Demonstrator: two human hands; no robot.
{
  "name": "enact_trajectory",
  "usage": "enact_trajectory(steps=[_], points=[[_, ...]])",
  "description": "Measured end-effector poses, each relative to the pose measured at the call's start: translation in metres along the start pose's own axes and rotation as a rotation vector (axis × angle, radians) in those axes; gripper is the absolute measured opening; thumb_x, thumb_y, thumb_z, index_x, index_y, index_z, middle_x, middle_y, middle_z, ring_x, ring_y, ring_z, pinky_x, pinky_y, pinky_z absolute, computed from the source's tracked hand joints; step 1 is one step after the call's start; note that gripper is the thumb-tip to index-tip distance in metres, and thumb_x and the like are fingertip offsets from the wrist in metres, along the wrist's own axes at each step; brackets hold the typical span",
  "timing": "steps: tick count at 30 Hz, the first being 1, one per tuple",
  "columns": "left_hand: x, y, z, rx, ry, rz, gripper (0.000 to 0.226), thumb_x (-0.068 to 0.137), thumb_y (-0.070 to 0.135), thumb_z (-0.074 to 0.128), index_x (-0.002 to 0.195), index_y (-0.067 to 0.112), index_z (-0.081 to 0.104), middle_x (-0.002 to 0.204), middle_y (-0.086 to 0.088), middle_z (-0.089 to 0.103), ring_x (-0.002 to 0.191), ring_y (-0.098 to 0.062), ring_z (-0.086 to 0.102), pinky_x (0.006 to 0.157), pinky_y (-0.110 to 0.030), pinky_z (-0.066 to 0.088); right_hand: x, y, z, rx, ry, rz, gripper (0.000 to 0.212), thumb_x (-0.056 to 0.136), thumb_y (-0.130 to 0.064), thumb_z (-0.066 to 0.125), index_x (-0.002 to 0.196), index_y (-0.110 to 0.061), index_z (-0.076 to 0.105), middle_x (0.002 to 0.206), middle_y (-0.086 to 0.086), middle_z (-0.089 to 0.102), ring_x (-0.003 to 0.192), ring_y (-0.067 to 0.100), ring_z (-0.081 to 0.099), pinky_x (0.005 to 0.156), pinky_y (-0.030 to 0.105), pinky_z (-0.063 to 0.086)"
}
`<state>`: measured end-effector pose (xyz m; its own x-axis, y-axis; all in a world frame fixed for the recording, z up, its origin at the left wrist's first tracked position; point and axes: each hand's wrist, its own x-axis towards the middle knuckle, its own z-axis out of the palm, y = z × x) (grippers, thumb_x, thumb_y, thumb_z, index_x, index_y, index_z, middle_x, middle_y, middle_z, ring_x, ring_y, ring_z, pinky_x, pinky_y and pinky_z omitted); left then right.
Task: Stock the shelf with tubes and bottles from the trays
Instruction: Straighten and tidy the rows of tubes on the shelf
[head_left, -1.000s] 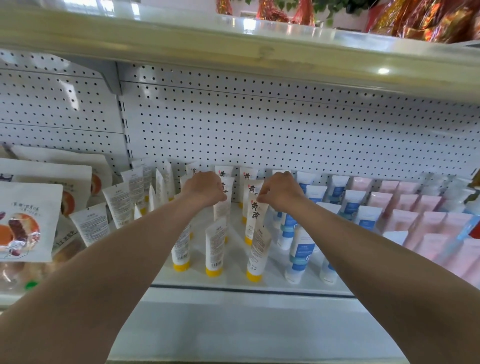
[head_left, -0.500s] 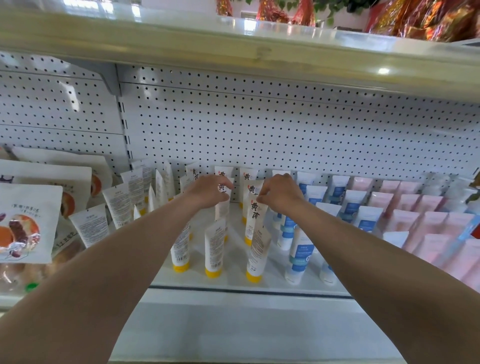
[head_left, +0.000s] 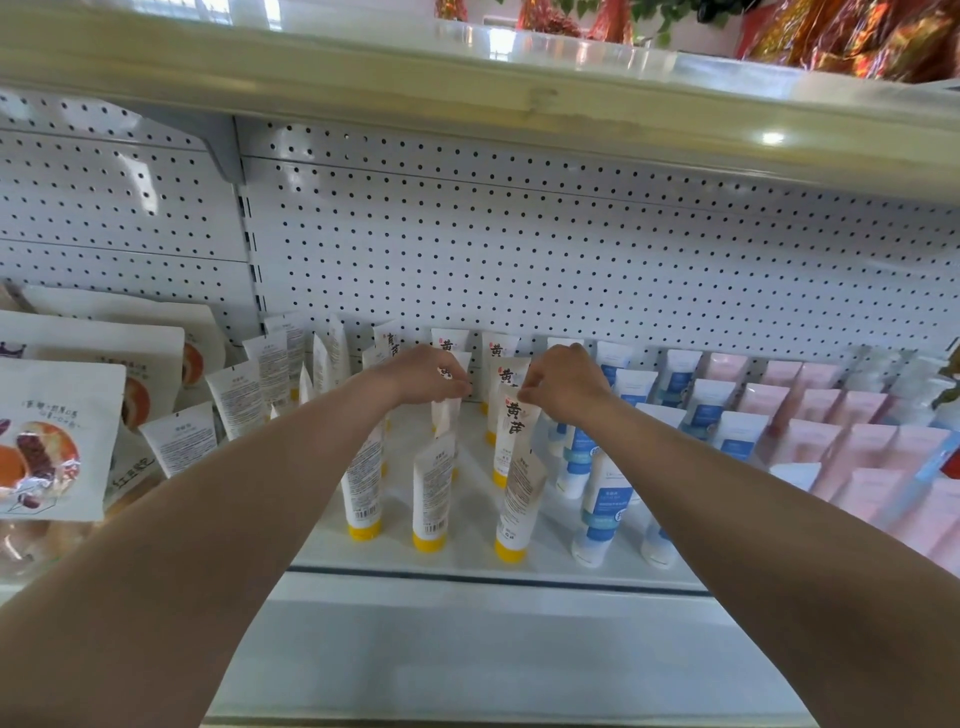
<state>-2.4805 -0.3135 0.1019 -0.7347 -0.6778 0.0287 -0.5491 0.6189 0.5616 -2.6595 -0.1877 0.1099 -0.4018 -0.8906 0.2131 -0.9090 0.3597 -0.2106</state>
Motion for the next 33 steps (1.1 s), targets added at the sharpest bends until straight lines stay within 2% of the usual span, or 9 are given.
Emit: enact_trajectory(steps=[3,7,10,14,17,22,29,33], points=[[0.0,0.0,-0.004,-0.084,-0.056,-0.011,0.032,0.091,0.046,0.067,0.113,0.024,0.071,0.099,-0.001,0.072,0.1,-0.013,0.062,0.067,-0.026,0.041,0.001,0.0,0.0,-0.003,0.002,-0.001,0.015,0.089,-0.036,0.072,0.093,-0.023,0.078,0.101,-0.002,0.067,0.118,0.02,0.049,0.08,0.032,0.047],[-0.001,0.001,-0.004,-0.11,-0.06,-0.022,0.035,0.087,0.041,0.073,0.116,0.02,0.07,0.095,0.007,0.066,0.101,-0.013,0.059,0.068,-0.024,0.042,0.0,0.0,0.001,-0.02,0.0,-0.001,0.016,0.09,-0.037,0.071,0.093,-0.022,0.078,0.103,-0.003,0.067,0.116,0.02,0.051,0.08,0.031,0.048],[0.001,0.001,0.0,-0.026,0.002,-0.021,0.035,0.085,0.04,0.076,0.113,0.02,0.071,0.101,0.008,0.063,0.099,-0.012,0.057,0.078,-0.027,0.042,0.001,0.0,0.002,-0.006,0.0,0.014,0.017,0.089,-0.037,0.071,0.094,-0.023,0.078,0.099,-0.005,0.063,0.114,0.02,0.053,0.08,0.032,0.05],[0.004,-0.003,0.006,0.065,0.112,-0.024,0.014,0.084,0.03,0.077,0.097,0.025,0.074,0.108,0.003,0.068,0.104,-0.017,0.063,0.089,-0.034,0.05,0.0,0.001,0.003,-0.004,0.002,0.014,0.017,0.089,-0.037,0.071,0.094,-0.022,0.078,0.097,-0.004,0.063,0.113,0.019,0.054,0.078,0.032,0.05],[0.0,-0.003,0.006,0.113,0.169,-0.03,0.013,0.085,0.028,0.076,0.097,0.023,0.075,0.113,-0.001,0.069,0.108,-0.019,0.062,0.095,-0.041,0.051,0.001,0.001,0.004,0.0,-0.006,0.016,0.016,0.089,-0.036,0.072,0.094,-0.022,0.078,0.101,-0.002,0.066,0.114,0.019,0.054,0.083,0.035,0.053],[-0.004,-0.003,0.004,0.176,0.231,-0.064,0.016,0.082,0.035,0.079,0.095,0.024,0.078,0.102,0.008,0.072,0.101,-0.014,0.064,0.084,-0.032,0.049,0.0,0.0,0.002,0.006,-0.001,0.013,0.016,0.089,-0.035,0.073,0.096,-0.023,0.079,0.108,-0.002,0.066,0.114,0.018,0.055,0.09,0.038,0.054],[-0.006,-0.002,0.005,0.181,0.237,-0.066,0.013,0.082,0.035,0.079,0.091,0.025,0.078,0.095,0.011,0.073,0.098,-0.013,0.064,0.083,-0.032,0.051,-0.002,0.0,0.001,0.041,0.003,0.021,0.011,0.089,-0.031,0.074,0.095,-0.023,0.079,0.107,-0.001,0.068,0.114,0.018,0.055,0.088,0.036,0.055],[-0.007,-0.002,0.005,0.16,0.228,-0.07,0.011,0.082,0.034,0.078,0.088,0.026,0.078,0.084,0.014,0.069,0.096,-0.012,0.065,0.079,-0.029,0.049,-0.003,0.0,0.001,0.035,0.006,0.002,0.013,0.09,-0.032,0.073,0.098,-0.025,0.079,0.101,-0.004,0.064,0.117,0.019,0.052,0.086,0.035,0.053]])
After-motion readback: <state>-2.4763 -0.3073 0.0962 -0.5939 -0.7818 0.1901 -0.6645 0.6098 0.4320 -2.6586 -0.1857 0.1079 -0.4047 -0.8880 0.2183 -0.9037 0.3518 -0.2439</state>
